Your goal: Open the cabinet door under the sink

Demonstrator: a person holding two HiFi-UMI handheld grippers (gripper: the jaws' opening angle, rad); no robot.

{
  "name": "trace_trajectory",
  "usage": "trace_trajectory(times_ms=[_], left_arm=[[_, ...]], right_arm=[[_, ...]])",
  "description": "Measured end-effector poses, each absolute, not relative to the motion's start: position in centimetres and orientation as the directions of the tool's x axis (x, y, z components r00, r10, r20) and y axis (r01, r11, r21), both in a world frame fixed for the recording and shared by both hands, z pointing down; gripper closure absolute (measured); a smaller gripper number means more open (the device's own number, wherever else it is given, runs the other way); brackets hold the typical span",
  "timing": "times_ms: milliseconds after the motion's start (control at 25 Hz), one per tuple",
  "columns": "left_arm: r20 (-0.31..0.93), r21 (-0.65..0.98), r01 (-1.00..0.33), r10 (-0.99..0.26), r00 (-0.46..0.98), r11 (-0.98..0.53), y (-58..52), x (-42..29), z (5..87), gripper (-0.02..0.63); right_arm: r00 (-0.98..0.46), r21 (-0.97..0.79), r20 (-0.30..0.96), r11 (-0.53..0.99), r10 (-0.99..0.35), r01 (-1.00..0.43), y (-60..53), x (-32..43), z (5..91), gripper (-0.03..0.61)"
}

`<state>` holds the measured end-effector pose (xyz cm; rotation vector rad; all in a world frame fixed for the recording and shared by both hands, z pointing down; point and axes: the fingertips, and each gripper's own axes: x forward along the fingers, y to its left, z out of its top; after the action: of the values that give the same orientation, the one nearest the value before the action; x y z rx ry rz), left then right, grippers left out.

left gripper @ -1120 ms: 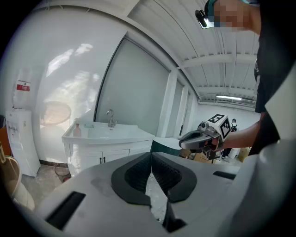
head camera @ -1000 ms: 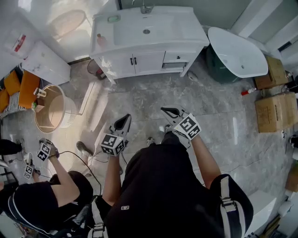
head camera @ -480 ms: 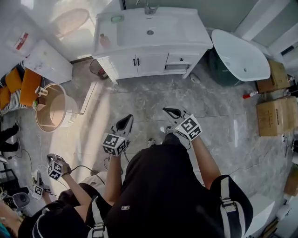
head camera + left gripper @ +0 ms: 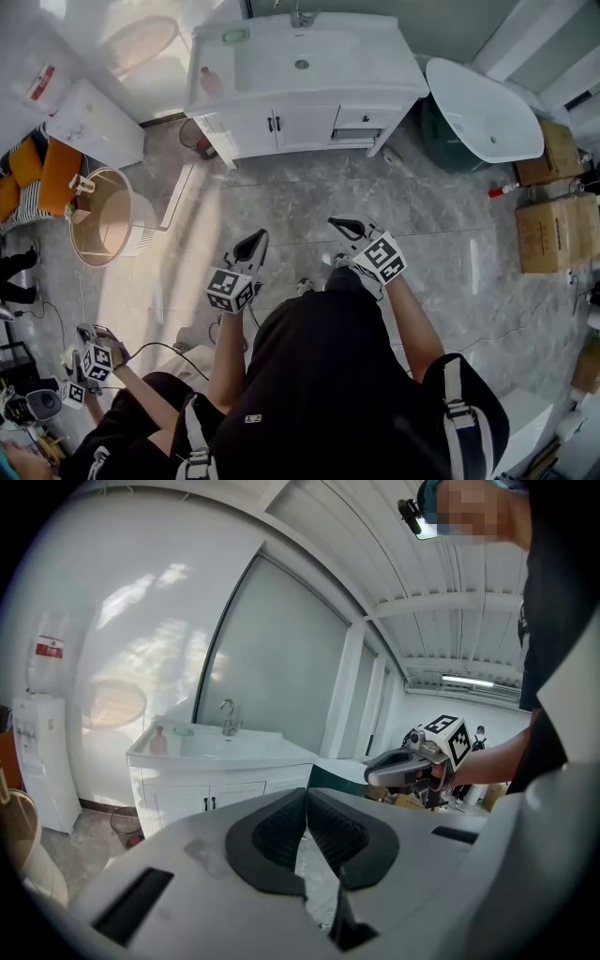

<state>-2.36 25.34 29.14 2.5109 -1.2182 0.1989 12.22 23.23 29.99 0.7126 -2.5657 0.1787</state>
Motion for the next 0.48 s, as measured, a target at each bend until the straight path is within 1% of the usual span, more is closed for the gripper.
trace_trajectory(times_ms=[480], left_arm=[[0.287,0.251,-0.782,-0.728,0.623,-0.570,25.4,-2.8,29.7,0.597]], right_arm=[[-0.737,-0.002,0.504,0.853,-0.449,-0.521,23.6,13.0,31.3,0.518]])
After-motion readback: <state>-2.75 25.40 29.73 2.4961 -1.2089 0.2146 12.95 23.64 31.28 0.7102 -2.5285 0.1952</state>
